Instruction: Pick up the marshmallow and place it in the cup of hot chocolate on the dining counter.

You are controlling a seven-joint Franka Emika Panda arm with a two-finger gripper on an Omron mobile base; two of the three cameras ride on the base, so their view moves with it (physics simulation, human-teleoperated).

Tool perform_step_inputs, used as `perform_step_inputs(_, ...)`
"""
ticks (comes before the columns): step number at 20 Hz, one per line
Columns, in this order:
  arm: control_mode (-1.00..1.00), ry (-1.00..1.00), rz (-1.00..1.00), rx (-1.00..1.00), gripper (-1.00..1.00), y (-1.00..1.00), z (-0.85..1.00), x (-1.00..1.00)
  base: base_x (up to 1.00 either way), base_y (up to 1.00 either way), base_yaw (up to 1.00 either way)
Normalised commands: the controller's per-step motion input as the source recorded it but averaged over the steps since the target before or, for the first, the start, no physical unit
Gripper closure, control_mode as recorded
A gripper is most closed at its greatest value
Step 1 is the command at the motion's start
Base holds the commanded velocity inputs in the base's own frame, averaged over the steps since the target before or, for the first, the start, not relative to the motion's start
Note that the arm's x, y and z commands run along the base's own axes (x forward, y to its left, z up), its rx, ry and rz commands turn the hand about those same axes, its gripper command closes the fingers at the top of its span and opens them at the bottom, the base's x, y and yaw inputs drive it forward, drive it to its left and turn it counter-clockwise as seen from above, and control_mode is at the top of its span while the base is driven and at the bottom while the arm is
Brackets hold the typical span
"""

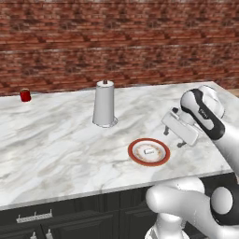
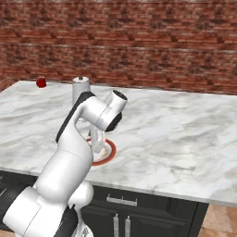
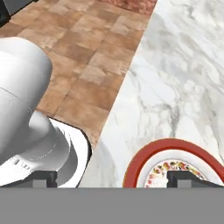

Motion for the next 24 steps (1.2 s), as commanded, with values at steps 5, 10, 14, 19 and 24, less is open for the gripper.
perform_step_inputs(5,-1.0,-0.17,0.06,0.07,-1.0,-0.31,-0.32,0.14,0.0,0.0,0.0)
perform_step_inputs(10,-1.0,-0.05,-0.1,0.02,-1.0,0.0,-0.34,0.2,0.0,0.0,0.0)
perform_step_inputs(14,-1.0,-0.05,-0.11,0.0,-1.0,0.01,-0.26,0.21,0.0,0.0,0.0)
perform_step_inputs(19,-1.0,0.05,-0.05,0.0,-1.0,0.01,-0.27,0.22,0.0,0.0,0.0)
perform_step_inputs(24,-1.0,0.08,0.0,0.02,-1.0,0.06,-0.31,0.2,0.0,0.0,0.0)
